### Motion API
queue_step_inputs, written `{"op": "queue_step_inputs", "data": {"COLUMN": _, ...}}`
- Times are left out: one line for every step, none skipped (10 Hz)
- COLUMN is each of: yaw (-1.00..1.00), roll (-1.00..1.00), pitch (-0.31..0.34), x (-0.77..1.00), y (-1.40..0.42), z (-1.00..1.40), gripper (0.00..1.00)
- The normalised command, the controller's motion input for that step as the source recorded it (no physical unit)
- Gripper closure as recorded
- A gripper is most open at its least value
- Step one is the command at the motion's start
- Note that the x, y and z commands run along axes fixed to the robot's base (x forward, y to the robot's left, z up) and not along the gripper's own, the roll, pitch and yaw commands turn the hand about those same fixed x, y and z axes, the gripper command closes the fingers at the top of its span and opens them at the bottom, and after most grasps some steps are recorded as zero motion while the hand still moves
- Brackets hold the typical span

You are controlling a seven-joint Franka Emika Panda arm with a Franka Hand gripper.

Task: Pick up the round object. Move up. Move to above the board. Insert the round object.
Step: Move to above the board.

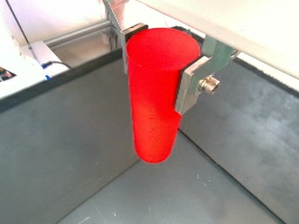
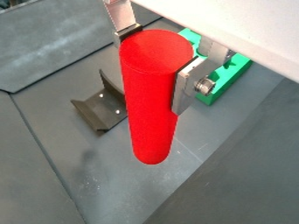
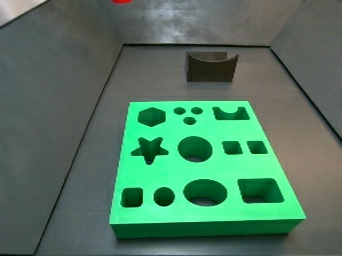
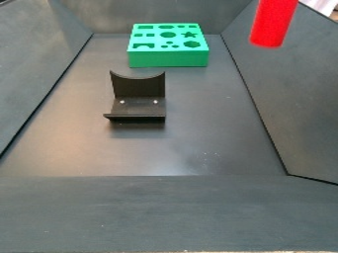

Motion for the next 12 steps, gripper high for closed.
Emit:
{"op": "queue_step_inputs", "data": {"yaw": 0.03, "roll": 0.02, "pitch": 0.087, "x": -0.01, "y": -0.05, "z": 0.70, "gripper": 1.00}}
{"op": "queue_step_inputs", "data": {"yaw": 0.03, "roll": 0.02, "pitch": 0.086, "x": -0.01, "y": -0.04, "z": 0.59, "gripper": 1.00}}
{"op": "queue_step_inputs", "data": {"yaw": 0.03, "roll": 0.01, "pitch": 0.085, "x": 0.00, "y": -0.03, "z": 0.39, "gripper": 1.00}}
{"op": "queue_step_inputs", "data": {"yaw": 0.03, "roll": 0.00, "pitch": 0.083, "x": 0.01, "y": -0.03, "z": 0.24, "gripper": 1.00}}
{"op": "queue_step_inputs", "data": {"yaw": -0.40, "roll": -0.13, "pitch": 0.310, "x": 0.39, "y": -1.00, "z": -0.08, "gripper": 1.00}}
{"op": "queue_step_inputs", "data": {"yaw": -0.39, "roll": -0.12, "pitch": 0.297, "x": 0.39, "y": -1.00, "z": -0.09, "gripper": 1.00}}
{"op": "queue_step_inputs", "data": {"yaw": -0.23, "roll": -0.08, "pitch": 0.275, "x": 0.41, "y": -1.00, "z": -0.09, "gripper": 1.00}}
{"op": "queue_step_inputs", "data": {"yaw": -0.12, "roll": -0.11, "pitch": 0.242, "x": 0.42, "y": -1.00, "z": -0.08, "gripper": 1.00}}
{"op": "queue_step_inputs", "data": {"yaw": -0.03, "roll": -0.05, "pitch": 0.184, "x": 0.42, "y": -1.00, "z": -0.08, "gripper": 1.00}}
{"op": "queue_step_inputs", "data": {"yaw": -0.02, "roll": -0.04, "pitch": 0.157, "x": 0.42, "y": -1.00, "z": -0.08, "gripper": 1.00}}
{"op": "queue_step_inputs", "data": {"yaw": 0.00, "roll": -0.02, "pitch": 0.124, "x": 0.43, "y": -1.00, "z": -0.07, "gripper": 1.00}}
{"op": "queue_step_inputs", "data": {"yaw": 0.00, "roll": -0.03, "pitch": 0.108, "x": 0.43, "y": -1.00, "z": -0.07, "gripper": 1.00}}
